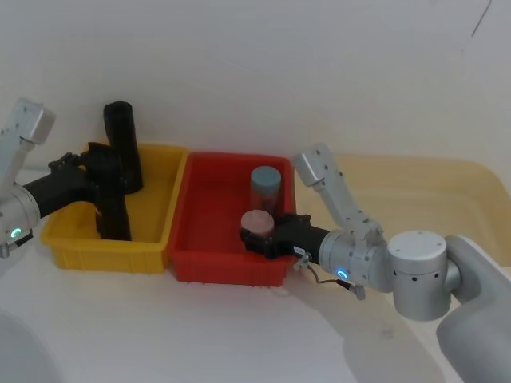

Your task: Pick up the garbage bag with the one hand and transfer it to the other hand.

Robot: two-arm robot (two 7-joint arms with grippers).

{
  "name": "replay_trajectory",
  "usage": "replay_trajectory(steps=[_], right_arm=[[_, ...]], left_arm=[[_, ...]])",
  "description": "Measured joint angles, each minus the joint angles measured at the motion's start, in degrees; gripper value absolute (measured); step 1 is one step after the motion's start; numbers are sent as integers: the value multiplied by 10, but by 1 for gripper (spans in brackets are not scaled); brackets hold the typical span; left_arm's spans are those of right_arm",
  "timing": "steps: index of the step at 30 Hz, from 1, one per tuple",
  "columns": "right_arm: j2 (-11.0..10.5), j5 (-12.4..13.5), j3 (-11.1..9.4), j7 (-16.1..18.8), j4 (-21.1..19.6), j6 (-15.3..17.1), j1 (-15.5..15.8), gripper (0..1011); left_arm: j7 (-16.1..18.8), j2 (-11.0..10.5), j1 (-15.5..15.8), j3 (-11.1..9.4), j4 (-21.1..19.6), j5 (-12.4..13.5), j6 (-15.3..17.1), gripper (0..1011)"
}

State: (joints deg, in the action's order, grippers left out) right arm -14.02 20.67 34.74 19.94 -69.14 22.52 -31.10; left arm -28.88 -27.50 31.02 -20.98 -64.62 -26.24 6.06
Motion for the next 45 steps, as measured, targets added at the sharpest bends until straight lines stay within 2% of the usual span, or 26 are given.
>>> replay_trajectory(steps=[7, 15, 16, 22, 24, 36, 41, 45], right_arm=[[0, 0, 0, 0, 0, 0, 0, 647], [0, 0, 0, 0, 0, 0, 0, 648], [0, 0, 0, 0, 0, 0, 0, 648], [0, 0, 0, 0, 0, 0, 0, 648], [0, 0, 0, 0, 0, 0, 0, 648], [-1, 0, -1, 0, -3, 0, 1, 647], [-6, 0, -6, 0, -19, -2, 6, 647], [-15, 1, -18, -1, -51, -7, 16, 648]], left_arm=[[0, 0, 0, 0, 0, 0, 0, 986], [0, 0, 0, 0, 0, 0, 0, 817], [0, 0, 0, 0, 0, 0, 0, 765], [0, 0, 0, 0, 0, 0, 0, 595], [0, 0, 0, 0, 0, 0, 0, 570], [2, 0, -1, 1, -3, 2, 0, 503], [7, -2, -5, 5, -18, 4, -3, 497], [13, -5, -10, 11, -42, 7, -8, 497]])
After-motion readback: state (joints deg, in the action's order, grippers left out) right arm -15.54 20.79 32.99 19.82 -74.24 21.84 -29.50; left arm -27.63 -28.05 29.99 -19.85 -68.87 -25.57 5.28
